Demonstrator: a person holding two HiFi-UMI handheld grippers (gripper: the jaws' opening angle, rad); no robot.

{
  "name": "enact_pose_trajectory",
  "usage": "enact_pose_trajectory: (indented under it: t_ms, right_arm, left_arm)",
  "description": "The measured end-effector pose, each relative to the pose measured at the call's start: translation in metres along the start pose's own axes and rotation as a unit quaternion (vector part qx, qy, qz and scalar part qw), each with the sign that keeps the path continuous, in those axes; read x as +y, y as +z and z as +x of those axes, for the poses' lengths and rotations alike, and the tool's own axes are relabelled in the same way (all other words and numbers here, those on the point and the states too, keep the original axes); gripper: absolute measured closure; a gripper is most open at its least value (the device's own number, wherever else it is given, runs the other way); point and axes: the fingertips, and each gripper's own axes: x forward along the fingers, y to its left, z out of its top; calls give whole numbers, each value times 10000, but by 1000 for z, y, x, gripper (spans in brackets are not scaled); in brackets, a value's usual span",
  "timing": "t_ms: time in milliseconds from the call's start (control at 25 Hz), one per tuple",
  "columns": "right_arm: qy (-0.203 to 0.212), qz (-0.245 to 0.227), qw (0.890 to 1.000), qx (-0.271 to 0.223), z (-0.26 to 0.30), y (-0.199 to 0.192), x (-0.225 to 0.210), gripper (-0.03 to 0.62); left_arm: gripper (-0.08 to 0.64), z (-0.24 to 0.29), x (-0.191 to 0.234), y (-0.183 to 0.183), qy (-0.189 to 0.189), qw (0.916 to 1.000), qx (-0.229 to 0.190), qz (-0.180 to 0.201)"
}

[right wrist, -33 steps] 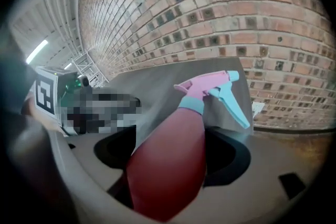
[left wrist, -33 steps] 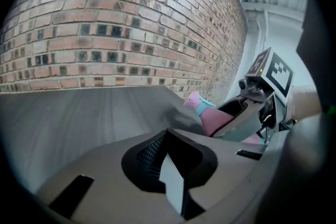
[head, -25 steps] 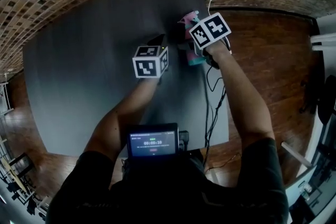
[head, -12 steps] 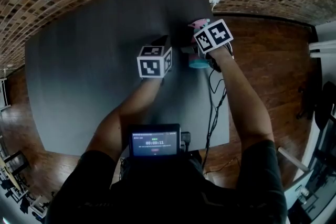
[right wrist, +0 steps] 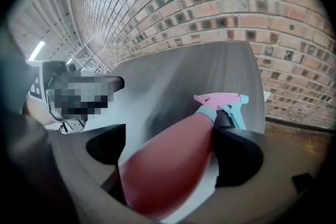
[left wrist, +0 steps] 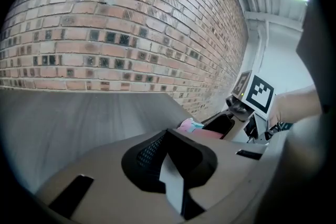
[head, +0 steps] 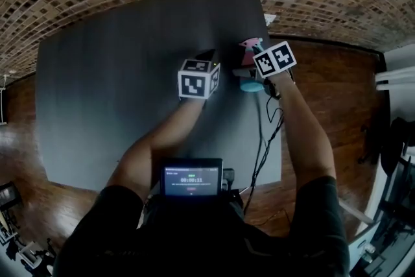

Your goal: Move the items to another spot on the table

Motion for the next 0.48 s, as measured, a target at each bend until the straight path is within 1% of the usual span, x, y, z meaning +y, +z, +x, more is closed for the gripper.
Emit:
enact_pose_trajectory:
  t_ms: [80,160,280,360,400,480]
  right_arm:
    - [-80,-71,9999,-91,-9,0,6,58]
    - [-255,-135,9989,-377,-29,8,15,58]
    - [-529,-211,9930,-1035,-68,31,38,60]
    - [-660,-322,9865,-1462,-94,44,62,60]
    - [-703,-377,9825,-1681,-107,48,78,86]
    - [-741,-438,9731,-2137,-133,53,111,179]
  left_arm:
    - [561,-11,2,-1,28,9999,-30,-117]
    - [561,-25,1,4,-7,9998,-144,-105]
    - [561,-51,-8,28,-153,9987,-442,190]
    - [561,-75,-18,49,-316,9958,-771,371]
    - [561,-89,-22,59,-402,9937,-956,421]
    - [561,-122,-30,77,-544,9890,-1292,478]
